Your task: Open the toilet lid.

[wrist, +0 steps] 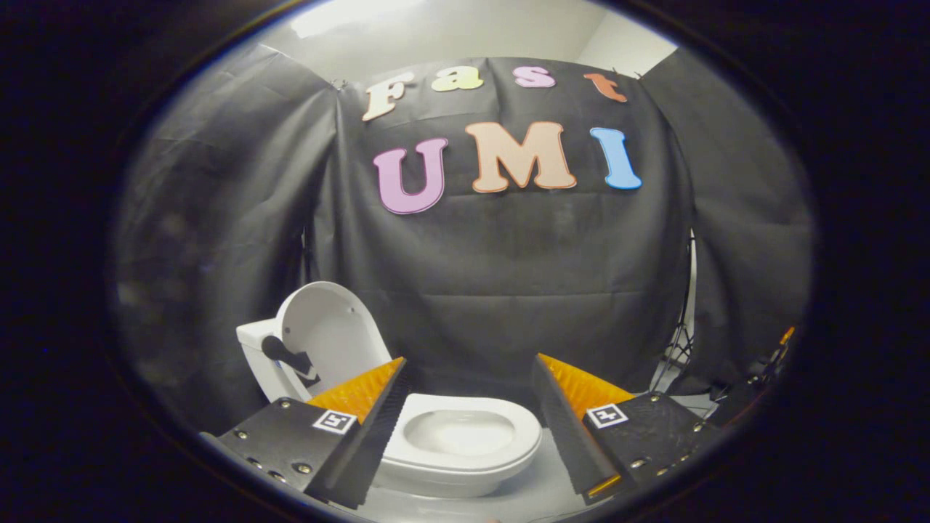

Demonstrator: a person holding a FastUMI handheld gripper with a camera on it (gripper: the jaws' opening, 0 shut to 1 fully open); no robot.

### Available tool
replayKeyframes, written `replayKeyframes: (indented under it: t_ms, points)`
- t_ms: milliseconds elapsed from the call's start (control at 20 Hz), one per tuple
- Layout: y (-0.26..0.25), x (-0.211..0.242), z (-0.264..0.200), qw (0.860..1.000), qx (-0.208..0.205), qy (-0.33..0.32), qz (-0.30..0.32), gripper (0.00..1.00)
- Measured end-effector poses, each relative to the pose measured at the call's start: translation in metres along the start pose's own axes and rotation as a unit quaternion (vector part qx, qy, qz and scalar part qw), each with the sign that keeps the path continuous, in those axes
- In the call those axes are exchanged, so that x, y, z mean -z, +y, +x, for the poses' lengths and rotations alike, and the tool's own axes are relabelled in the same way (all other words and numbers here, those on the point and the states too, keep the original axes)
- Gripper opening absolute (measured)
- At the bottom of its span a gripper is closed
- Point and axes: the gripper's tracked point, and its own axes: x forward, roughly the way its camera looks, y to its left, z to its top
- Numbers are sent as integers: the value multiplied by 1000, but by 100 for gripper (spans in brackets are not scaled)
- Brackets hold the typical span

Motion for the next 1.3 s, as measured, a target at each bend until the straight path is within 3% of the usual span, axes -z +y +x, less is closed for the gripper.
replayKeyframes:
  t_ms: [300, 1300]
  points:
    - [-18, 6, 0, 1000, 10, 1, -9, 99]
    - [-9, 11, 4, 1000, 7, 4, -12, 99]
